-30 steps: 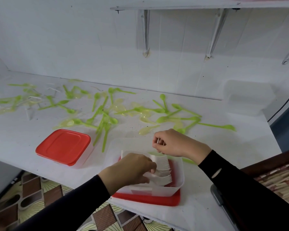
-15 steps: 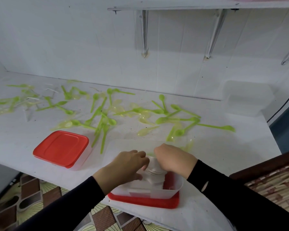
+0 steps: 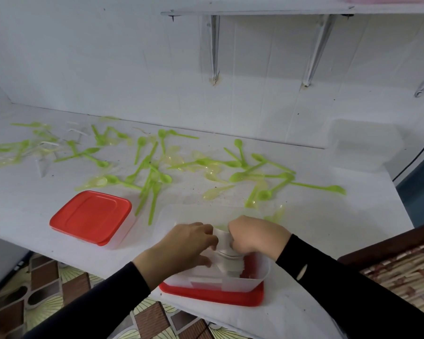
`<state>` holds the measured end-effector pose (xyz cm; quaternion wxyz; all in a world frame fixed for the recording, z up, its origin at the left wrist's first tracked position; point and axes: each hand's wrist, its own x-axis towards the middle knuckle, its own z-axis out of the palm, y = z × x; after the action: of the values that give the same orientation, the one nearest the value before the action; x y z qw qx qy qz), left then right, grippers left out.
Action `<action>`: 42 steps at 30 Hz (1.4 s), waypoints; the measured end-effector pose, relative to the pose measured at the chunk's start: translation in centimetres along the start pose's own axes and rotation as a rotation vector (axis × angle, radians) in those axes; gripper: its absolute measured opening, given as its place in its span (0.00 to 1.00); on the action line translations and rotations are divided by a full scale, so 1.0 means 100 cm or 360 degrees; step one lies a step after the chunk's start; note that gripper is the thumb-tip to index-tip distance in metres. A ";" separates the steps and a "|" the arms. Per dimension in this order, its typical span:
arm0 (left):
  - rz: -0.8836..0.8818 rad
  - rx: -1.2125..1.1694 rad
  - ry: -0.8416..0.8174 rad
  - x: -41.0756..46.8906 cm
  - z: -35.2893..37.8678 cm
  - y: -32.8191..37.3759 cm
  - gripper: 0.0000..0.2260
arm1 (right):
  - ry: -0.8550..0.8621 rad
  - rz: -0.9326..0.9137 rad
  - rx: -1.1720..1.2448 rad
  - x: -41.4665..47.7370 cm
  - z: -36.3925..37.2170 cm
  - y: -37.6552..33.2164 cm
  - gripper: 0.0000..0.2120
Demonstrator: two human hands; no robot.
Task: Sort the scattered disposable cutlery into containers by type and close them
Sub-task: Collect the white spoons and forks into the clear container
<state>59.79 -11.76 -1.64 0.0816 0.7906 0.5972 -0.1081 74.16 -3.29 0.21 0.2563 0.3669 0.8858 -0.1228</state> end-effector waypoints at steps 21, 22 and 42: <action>-0.0045 -0.0180 0.0002 0.006 0.002 -0.006 0.13 | 0.0273 -0.0307 -0.0265 -0.003 0.015 0.000 0.33; -0.0050 -0.0207 -0.0001 0.006 0.002 -0.006 0.13 | 0.0272 -0.0311 -0.0284 -0.003 0.016 0.000 0.35; -0.0158 -0.0300 -0.0069 -0.008 0.003 -0.030 0.08 | 0.0210 -0.0224 -0.0156 -0.006 -0.006 -0.003 0.31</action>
<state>56.66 -11.73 -1.72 0.1630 0.7462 0.6414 -0.0723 74.09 -3.59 1.02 0.2060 0.2981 0.9292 -0.0725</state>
